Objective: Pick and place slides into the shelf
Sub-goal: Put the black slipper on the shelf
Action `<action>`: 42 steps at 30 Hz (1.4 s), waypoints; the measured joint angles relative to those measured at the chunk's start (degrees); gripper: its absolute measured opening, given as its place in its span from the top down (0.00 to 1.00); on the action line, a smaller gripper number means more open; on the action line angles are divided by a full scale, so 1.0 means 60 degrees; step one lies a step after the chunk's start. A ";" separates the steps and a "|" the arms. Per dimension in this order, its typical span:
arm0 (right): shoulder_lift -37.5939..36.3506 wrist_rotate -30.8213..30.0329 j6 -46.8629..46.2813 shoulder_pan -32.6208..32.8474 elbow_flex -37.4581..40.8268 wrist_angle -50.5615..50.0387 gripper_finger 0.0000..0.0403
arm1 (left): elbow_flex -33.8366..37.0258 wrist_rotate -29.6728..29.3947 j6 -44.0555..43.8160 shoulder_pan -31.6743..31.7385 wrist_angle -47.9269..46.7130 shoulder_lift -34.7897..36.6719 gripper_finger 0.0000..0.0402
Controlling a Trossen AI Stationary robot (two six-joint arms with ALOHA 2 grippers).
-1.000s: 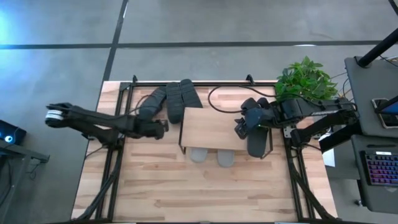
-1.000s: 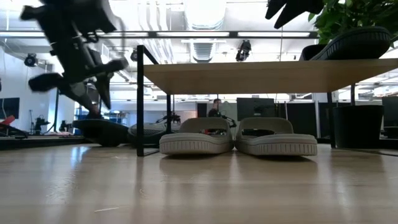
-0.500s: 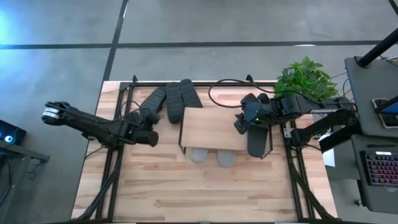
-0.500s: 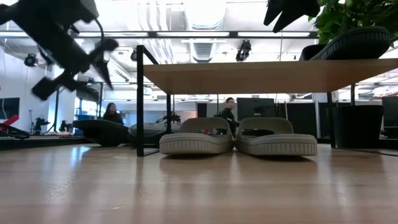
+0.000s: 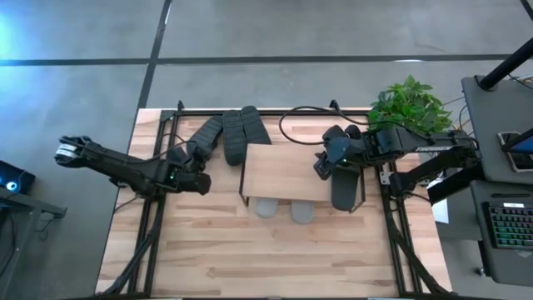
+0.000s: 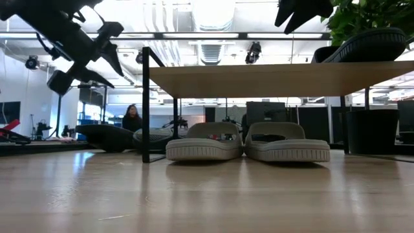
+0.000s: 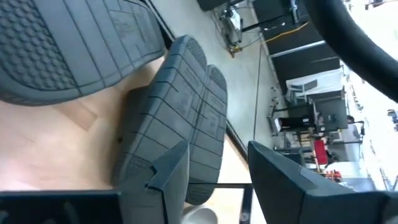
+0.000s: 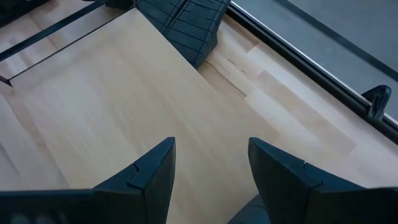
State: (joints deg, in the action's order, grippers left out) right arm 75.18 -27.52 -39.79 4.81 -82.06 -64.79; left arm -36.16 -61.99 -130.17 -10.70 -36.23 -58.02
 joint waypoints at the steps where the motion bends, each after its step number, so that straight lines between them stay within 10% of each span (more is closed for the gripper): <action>1: 0.0000 0.0002 0.0000 -0.0016 0.0000 0.0000 0.52 | -0.0022 0.0019 -0.0003 -0.0030 0.0004 -0.0033 0.63; 8: 0.0000 -0.0258 -0.0036 -0.0266 0.0000 0.0014 0.52 | -0.0106 0.2576 -0.0003 -0.0345 -0.1432 -0.0156 0.66; 14: -0.0022 -0.0275 -0.0033 -0.0549 0.0000 0.0047 0.52 | -0.0123 0.1797 0.0012 -0.0045 -0.1667 0.0265 0.78; 26: -0.0193 -0.0169 0.1680 -0.0683 -0.0018 0.0018 0.52 | 0.0020 0.3467 0.0142 -0.0053 -0.2563 -0.0223 0.81; 42: -0.0204 -0.0169 0.2393 -0.0687 -0.0018 0.0183 0.52 | 0.0336 0.4601 0.0251 0.0512 -0.3050 0.0926 0.47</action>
State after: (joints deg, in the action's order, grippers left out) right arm 73.95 -28.53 -25.43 0.69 -82.17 -63.69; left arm -34.15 -34.39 -128.66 -7.63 -54.54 -52.46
